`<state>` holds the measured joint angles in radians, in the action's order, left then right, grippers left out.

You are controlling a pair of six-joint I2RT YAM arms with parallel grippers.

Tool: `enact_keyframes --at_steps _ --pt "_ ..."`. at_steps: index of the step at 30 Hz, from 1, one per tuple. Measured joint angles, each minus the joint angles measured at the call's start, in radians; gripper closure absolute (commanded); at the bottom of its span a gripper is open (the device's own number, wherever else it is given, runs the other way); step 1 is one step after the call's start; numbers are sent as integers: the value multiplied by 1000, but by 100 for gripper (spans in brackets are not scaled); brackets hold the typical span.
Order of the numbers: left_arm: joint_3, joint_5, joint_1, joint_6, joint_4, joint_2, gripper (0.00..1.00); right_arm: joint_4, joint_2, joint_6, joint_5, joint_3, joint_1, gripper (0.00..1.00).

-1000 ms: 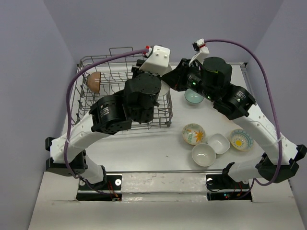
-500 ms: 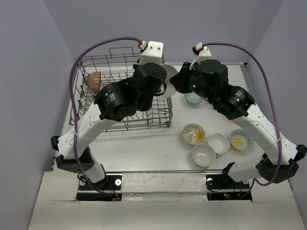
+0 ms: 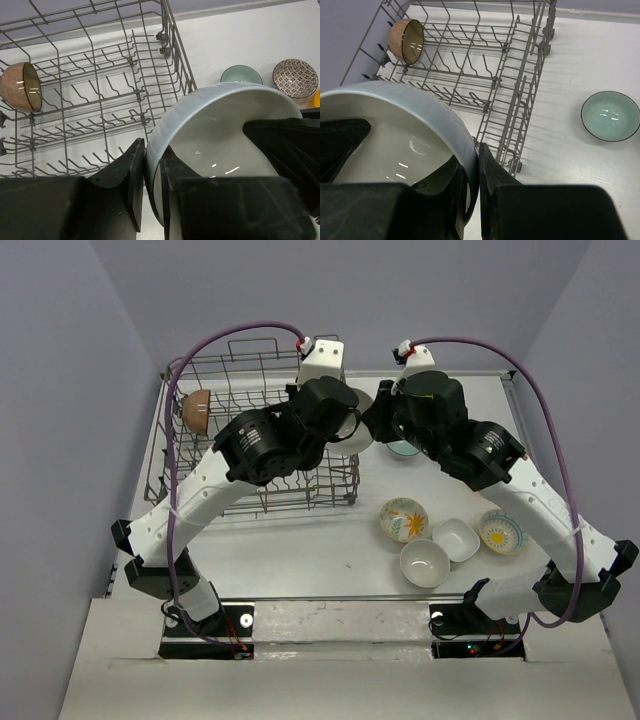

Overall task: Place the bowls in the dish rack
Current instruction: Pass from the right arm to the left

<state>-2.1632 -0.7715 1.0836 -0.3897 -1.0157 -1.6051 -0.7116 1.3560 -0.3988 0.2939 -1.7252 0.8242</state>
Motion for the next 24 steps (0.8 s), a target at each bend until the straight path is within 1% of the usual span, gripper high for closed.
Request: enact_keyframes --at_steps 4,5,6,15,17,18,19,20,21,23,24 --pt "18 16 -10 -13 0 -4 91 -8 0 23 19 3 0 99" --pt "21 18 -11 -14 0 -6 98 -10 0 28 24 4 0 99" --pt "21 19 -13 -17 -1 -10 100 -11 0 31 26 4 0 99" --pt "31 11 -23 -64 -19 -49 100 -42 10 64 71 8 0 99" --pt "39 0 -24 -73 -22 -49 100 -41 15 67 71 8 0 94" --pt "42 -5 -24 -76 -21 -49 100 -40 17 68 72 8 0 88" --pt "46 -12 -24 -78 -21 -49 100 -40 19 68 72 8 0 86" --pt "50 -17 -24 -80 -21 -49 100 -39 22 69 72 8 0 76" --pt "54 -22 -25 -82 -21 -49 100 -38 24 70 72 8 0 69" --pt "64 -21 -25 -90 -27 -49 100 -18 29 61 77 8 0 67" --pt "73 -25 -25 -95 -25 -49 100 -3 31 60 83 8 0 63"
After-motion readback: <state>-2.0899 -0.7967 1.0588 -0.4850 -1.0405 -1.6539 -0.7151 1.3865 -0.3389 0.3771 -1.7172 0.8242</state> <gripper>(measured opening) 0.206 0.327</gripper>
